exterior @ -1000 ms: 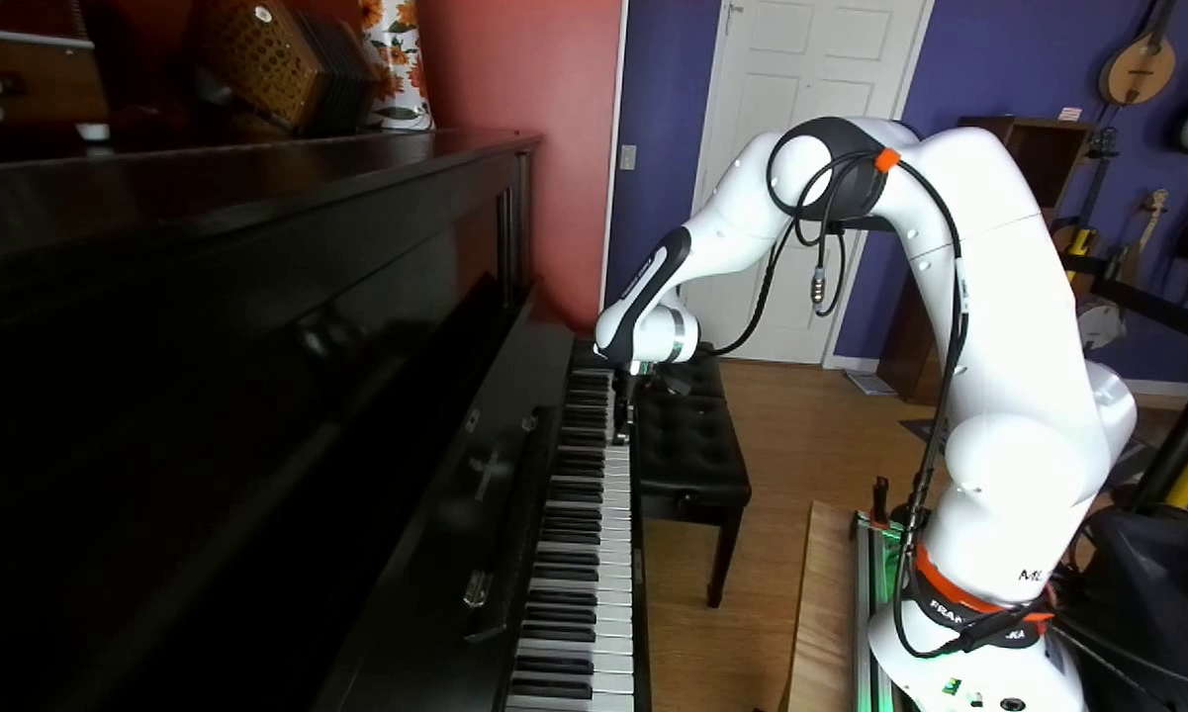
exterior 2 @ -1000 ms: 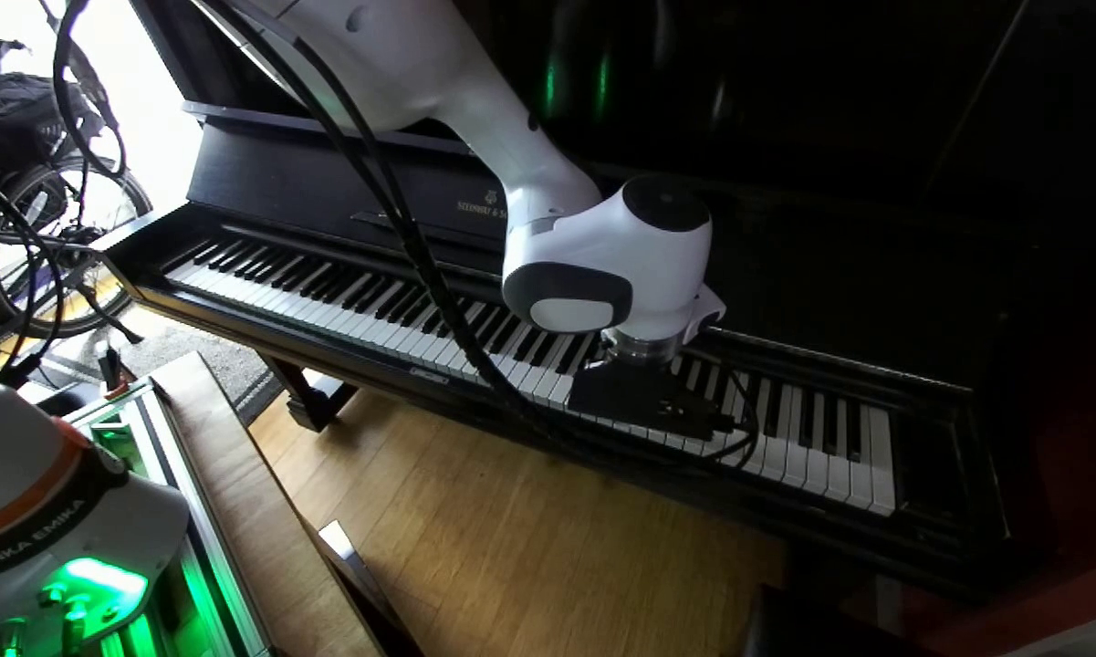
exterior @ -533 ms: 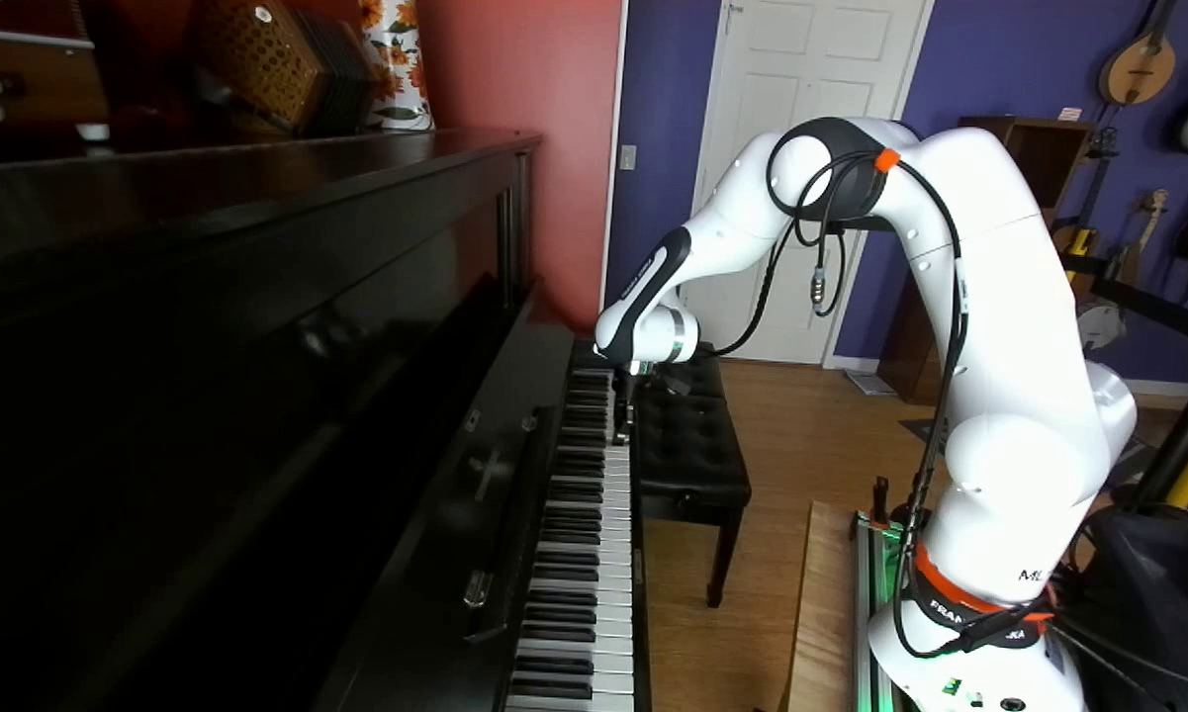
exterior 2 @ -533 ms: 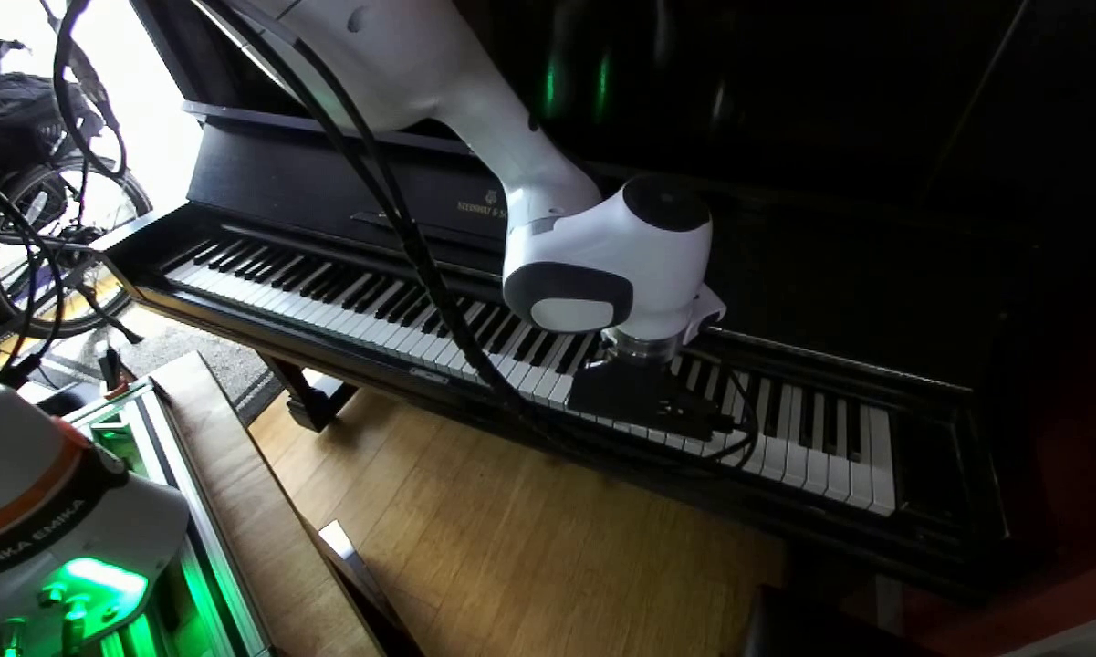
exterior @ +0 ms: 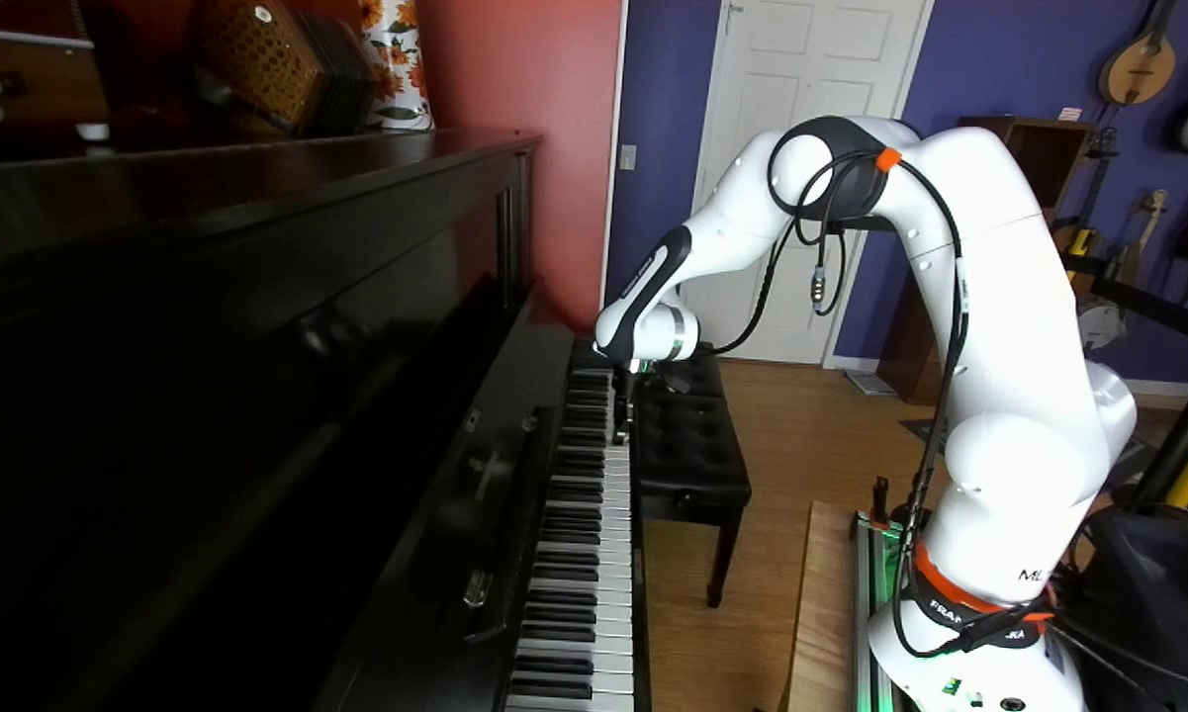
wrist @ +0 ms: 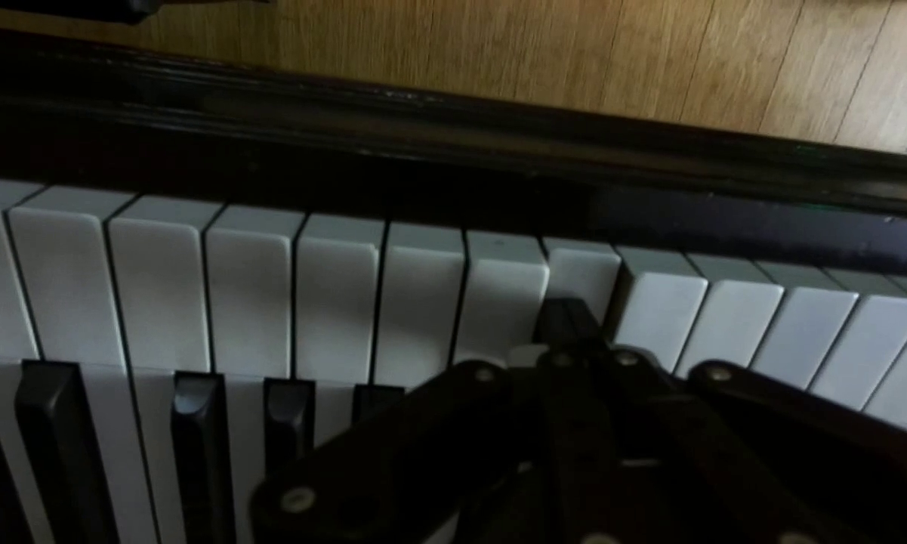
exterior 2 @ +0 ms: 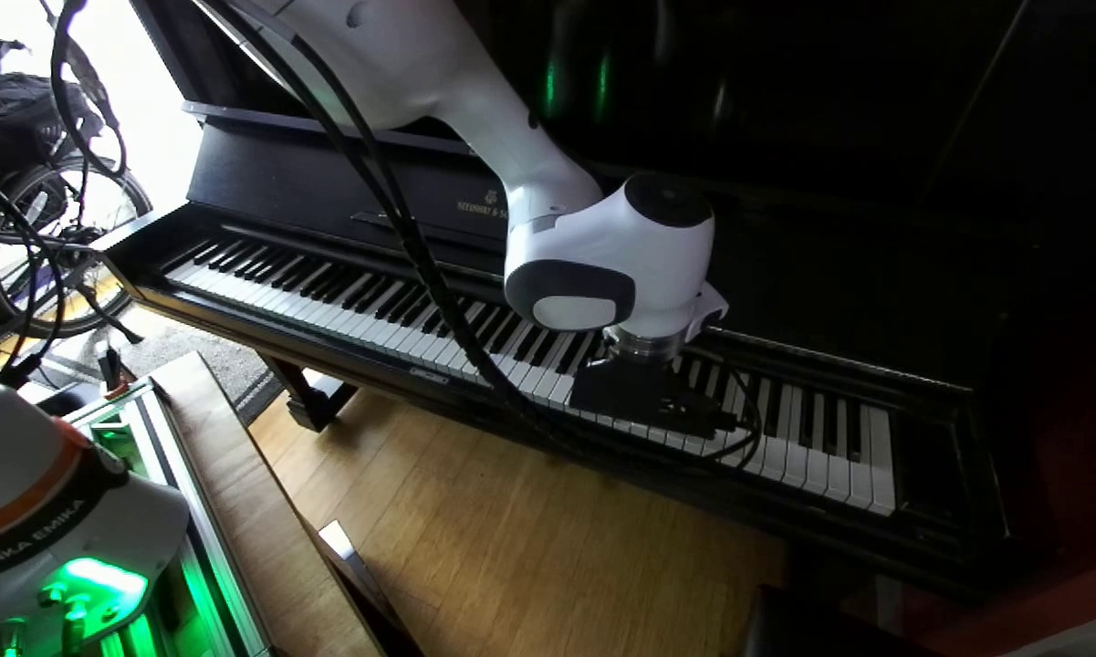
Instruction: Push a white key on the piano
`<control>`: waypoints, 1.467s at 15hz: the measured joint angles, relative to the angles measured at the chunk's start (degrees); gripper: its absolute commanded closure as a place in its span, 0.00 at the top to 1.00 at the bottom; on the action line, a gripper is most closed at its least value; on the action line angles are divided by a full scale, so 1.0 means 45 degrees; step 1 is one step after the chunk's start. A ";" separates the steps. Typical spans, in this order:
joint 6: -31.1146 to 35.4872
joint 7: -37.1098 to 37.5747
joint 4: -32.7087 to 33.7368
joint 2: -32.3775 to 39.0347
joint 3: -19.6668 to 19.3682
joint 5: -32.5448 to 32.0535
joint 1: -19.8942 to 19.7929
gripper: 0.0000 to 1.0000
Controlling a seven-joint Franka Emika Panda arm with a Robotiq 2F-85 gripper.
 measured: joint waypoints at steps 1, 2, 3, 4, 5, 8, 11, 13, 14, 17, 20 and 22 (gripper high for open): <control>-0.0039 0.0031 -0.0002 -0.0038 0.0000 -0.0043 0.0000 0.00; -0.0085 0.0091 -0.0005 -0.0089 0.0000 -0.0094 0.0001 0.00; -0.0143 0.0159 -0.0007 -0.0157 0.0000 -0.0140 0.0003 0.00; -0.0203 0.0220 -0.0008 -0.0228 0.0000 -0.0178 0.0004 0.00; -0.0220 0.0267 -0.0008 -0.0319 -0.0009 -0.0221 0.0004 0.00; -0.0241 0.0494 -0.0013 -0.0677 -0.0072 -0.0431 0.0004 0.27; -0.0296 0.0713 -0.0034 -0.1037 -0.0109 -0.0647 0.0004 0.47; -0.0445 0.0762 -0.0051 -0.1256 -0.0116 -0.0679 0.0004 0.62; -0.0516 0.0787 -0.0068 -0.1364 -0.0120 -0.0696 0.0004 0.71; -0.0664 0.0930 -0.0154 -0.1768 -0.0187 -0.0774 0.0033 0.93; -0.0842 0.1318 -0.0403 -0.2375 -0.0368 -0.1055 0.0139 1.00; -0.1018 0.1656 -0.0616 -0.2882 -0.0529 -0.1281 0.0256 1.00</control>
